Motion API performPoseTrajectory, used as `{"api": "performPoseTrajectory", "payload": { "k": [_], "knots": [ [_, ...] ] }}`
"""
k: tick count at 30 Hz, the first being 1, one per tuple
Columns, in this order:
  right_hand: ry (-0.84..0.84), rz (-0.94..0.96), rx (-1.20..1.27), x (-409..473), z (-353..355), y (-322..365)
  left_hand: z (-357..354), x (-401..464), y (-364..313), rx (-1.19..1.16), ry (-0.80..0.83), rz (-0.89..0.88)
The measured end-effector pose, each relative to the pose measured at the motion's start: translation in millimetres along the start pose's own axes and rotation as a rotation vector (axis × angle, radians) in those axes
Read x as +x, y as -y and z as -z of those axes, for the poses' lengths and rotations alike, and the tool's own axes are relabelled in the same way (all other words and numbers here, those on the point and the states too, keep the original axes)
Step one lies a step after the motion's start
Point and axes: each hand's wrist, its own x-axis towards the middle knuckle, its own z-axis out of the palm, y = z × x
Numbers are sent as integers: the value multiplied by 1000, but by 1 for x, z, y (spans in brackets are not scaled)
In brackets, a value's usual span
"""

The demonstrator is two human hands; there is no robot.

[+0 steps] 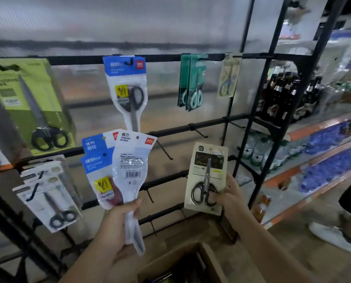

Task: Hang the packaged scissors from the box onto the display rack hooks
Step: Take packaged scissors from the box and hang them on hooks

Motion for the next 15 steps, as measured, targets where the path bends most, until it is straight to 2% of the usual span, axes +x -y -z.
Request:
{"api": "performPoseTrajectory", "payload": {
  "k": [10,15],
  "knots": [
    [44,97,-107,74,101,21,-109,44,26,-79,-6,-76],
    [-20,6,-146,118,135,18,-150,65,45,-12,3,-82]
  ]
}}
